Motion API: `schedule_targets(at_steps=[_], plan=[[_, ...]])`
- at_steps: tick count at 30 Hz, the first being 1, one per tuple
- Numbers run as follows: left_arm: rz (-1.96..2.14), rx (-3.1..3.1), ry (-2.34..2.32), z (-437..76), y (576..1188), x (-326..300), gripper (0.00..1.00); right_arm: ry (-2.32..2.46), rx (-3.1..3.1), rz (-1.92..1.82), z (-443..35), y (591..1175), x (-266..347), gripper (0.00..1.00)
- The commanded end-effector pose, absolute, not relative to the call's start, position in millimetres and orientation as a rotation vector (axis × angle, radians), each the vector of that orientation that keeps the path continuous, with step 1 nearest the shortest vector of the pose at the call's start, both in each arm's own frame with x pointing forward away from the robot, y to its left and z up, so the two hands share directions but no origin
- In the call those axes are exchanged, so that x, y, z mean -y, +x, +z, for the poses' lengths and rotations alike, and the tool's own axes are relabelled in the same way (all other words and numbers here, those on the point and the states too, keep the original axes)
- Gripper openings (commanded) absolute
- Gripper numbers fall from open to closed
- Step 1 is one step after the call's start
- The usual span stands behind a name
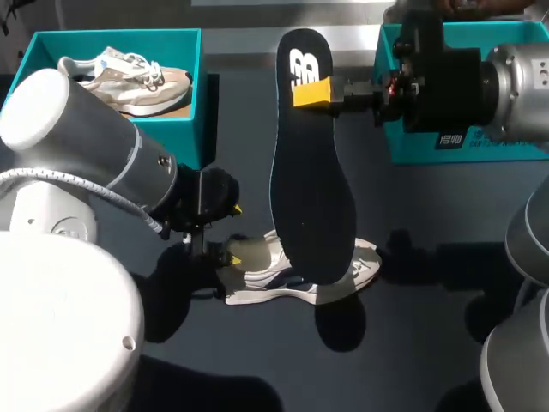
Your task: Take the shoe out of the shoebox, open the shoe tongue, remove and reinsert the insole, then place the shoe into the shoebox
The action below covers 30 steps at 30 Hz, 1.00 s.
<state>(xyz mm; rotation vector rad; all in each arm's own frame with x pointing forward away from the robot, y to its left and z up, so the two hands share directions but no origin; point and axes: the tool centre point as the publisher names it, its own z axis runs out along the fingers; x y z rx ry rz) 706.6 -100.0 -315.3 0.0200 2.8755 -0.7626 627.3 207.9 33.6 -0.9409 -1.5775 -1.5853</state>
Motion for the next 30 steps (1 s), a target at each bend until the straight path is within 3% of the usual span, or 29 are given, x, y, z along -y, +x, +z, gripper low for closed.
schedule_targets(at_steps=[1, 30], plan=[[-0.497, -2.876, -0.03, -320, 696, 106, 1.0, -0.944, 1.578, -1.584, 33, 628, -211, 0.0], [-0.362, -3.059, -0.028, -307, 691, 106, 1.0, -0.944, 1.578, -1.584, 33, 628, -211, 0.0]])
